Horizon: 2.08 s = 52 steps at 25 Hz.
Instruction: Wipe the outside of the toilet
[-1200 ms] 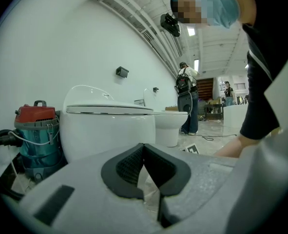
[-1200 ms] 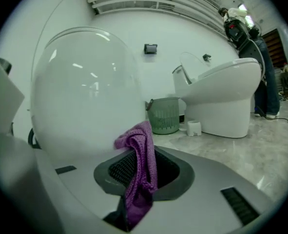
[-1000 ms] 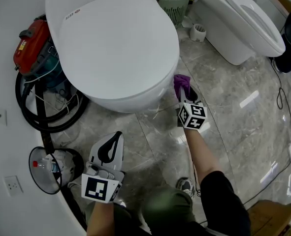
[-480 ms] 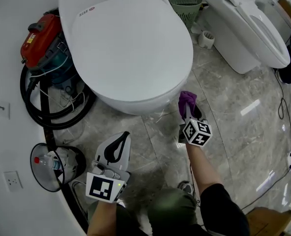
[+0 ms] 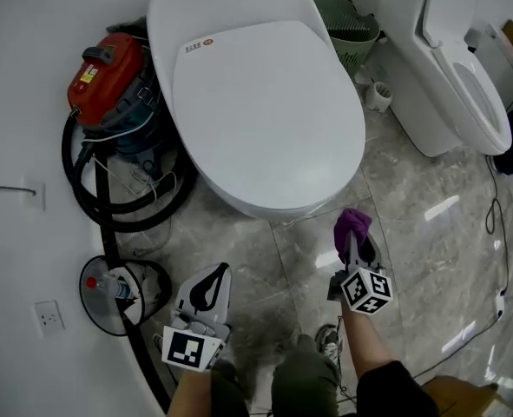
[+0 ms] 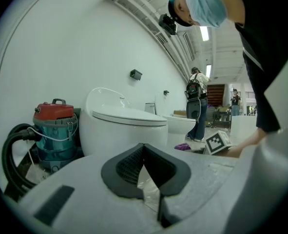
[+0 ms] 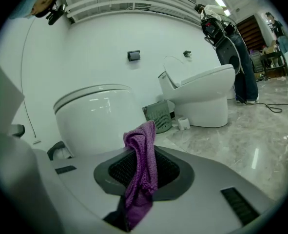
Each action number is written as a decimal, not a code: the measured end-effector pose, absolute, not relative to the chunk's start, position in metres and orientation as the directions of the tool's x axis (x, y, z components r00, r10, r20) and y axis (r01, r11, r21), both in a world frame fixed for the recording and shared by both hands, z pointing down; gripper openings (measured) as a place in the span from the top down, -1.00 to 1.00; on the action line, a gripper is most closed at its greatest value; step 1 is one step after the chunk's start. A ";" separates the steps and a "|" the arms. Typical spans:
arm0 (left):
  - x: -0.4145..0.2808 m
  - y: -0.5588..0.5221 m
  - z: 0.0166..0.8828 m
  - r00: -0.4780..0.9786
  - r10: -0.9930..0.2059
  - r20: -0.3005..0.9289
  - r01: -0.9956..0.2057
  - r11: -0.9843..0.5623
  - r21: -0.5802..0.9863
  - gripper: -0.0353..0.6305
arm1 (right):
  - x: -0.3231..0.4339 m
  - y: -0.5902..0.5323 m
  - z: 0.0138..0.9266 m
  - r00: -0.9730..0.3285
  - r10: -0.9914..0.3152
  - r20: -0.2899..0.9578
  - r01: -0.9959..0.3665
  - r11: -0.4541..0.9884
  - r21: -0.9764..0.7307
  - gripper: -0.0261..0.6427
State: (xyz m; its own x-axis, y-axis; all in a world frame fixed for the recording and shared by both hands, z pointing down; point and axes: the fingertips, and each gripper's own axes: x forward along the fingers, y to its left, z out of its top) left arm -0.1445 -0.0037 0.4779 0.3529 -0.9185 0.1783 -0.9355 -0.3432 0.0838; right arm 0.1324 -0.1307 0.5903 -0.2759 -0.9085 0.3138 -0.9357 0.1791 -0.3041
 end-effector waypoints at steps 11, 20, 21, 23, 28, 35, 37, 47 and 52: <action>-0.190 0.066 0.392 0.256 -0.901 0.350 -0.964 -0.263 0.026 0.89 | 0.099 -0.060 0.425 -0.335 -0.873 0.354 -0.937 0.272 -0.217 0.68; -0.207 0.117 0.303 0.071 -0.874 0.480 -0.997 -0.078 0.006 0.89 | 0.102 -0.037 0.284 -0.378 -0.832 0.406 -0.925 0.318 -0.209 0.68; -0.205 0.121 0.291 0.050 -0.874 0.484 -0.998 -0.056 0.002 0.89 | 0.106 -0.037 0.266 -0.386 -0.828 0.407 -0.922 0.331 -0.202 0.68; -0.198 0.126 0.268 0.018 -0.868 0.497 -1.000 -0.020 0.000 0.89 | 0.112 -0.039 0.229 -0.412 -0.815 0.407 -0.911 0.365 -0.190 0.68; -0.170 0.120 0.197 -0.030 -0.883 0.468 -0.999 0.038 0.008 0.89 | 0.121 -0.044 0.145 -0.525 -0.750 0.402 -0.848 0.503 -0.168 0.68; -0.146 0.106 0.088 -0.095 -0.929 0.359 -0.995 0.103 0.002 0.89 | 0.133 -0.053 0.050 -0.608 -0.725 0.325 -0.792 0.584 -0.177 0.68; -0.145 0.108 0.064 -0.119 -0.937 0.329 -0.992 0.128 0.004 0.89 | 0.133 -0.054 0.029 -0.628 -0.719 0.298 -0.776 0.604 -0.179 0.68; -0.128 0.093 -0.032 -0.097 -0.971 0.217 -0.994 0.104 0.020 0.89 | 0.112 -0.052 -0.042 -0.730 -0.653 0.201 -0.683 0.706 -0.188 0.68; -0.121 0.072 -0.080 -0.093 -0.974 0.208 -0.995 0.100 0.026 0.89 | 0.093 -0.063 -0.082 -0.780 -0.605 0.161 -0.626 0.756 -0.191 0.68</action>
